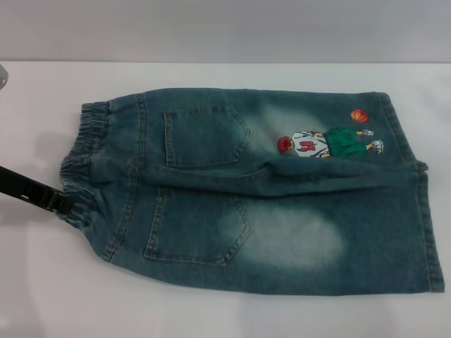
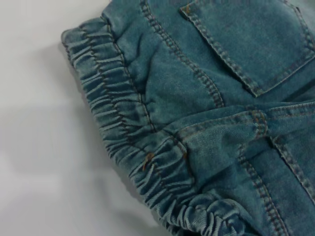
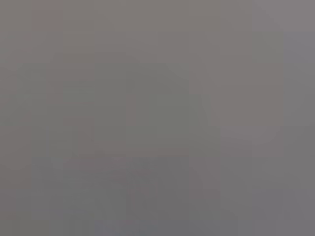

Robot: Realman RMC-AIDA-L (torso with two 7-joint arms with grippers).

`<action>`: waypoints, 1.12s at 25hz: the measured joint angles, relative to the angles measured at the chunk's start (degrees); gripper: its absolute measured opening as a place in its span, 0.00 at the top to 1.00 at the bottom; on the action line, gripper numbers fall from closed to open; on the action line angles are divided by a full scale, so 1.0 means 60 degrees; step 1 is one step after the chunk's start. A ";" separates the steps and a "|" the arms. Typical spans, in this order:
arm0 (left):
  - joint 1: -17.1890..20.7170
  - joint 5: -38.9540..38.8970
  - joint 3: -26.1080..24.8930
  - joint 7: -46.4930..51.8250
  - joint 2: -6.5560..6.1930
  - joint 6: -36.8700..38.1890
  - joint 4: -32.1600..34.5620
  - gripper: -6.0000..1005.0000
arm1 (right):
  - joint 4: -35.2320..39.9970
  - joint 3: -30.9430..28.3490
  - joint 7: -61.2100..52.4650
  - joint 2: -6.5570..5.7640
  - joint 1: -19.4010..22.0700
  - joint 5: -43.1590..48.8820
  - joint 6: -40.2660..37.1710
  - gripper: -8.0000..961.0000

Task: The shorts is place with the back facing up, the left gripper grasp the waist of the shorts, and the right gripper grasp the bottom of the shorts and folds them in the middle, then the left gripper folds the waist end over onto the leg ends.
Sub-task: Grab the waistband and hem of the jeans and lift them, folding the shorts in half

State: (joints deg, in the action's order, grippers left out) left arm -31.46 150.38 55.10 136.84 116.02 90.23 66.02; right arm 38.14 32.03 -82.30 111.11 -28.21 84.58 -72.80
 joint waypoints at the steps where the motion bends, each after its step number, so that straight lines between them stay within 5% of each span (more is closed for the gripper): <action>1: 0.0000 0.0000 0.0000 0.0000 0.0000 0.0000 0.0000 0.93 | 0.0493 0.0078 -0.0752 -0.0054 -0.0121 0.0755 -0.0454 0.31; 7: -0.0007 0.0000 0.0001 -0.0067 0.0000 -0.0106 0.0011 0.94 | 0.2843 0.0139 -0.4018 -0.0342 -0.1078 0.4188 -0.3622 0.31; 14: -0.0162 -0.0006 0.0006 -0.0099 0.0030 -0.0266 -0.0086 0.94 | 0.3436 -0.0070 -0.5672 -0.0744 -0.1701 0.6023 -0.6988 0.31; 20: -0.0341 -0.0002 0.0042 -0.0102 0.0043 -0.0274 -0.0153 0.94 | 0.3765 -0.0093 -0.5966 -0.0750 -0.1676 0.7936 -0.7780 0.31; 28: -0.0581 0.0000 0.0072 -0.0102 0.0043 -0.0351 -0.0307 0.94 | 0.3726 0.0026 -0.5422 -0.0677 -0.1427 1.0666 -0.7025 0.32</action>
State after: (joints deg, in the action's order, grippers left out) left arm -34.95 150.38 55.53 136.23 116.28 88.13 64.18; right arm 60.50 32.18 -114.83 107.05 -36.77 148.57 -114.95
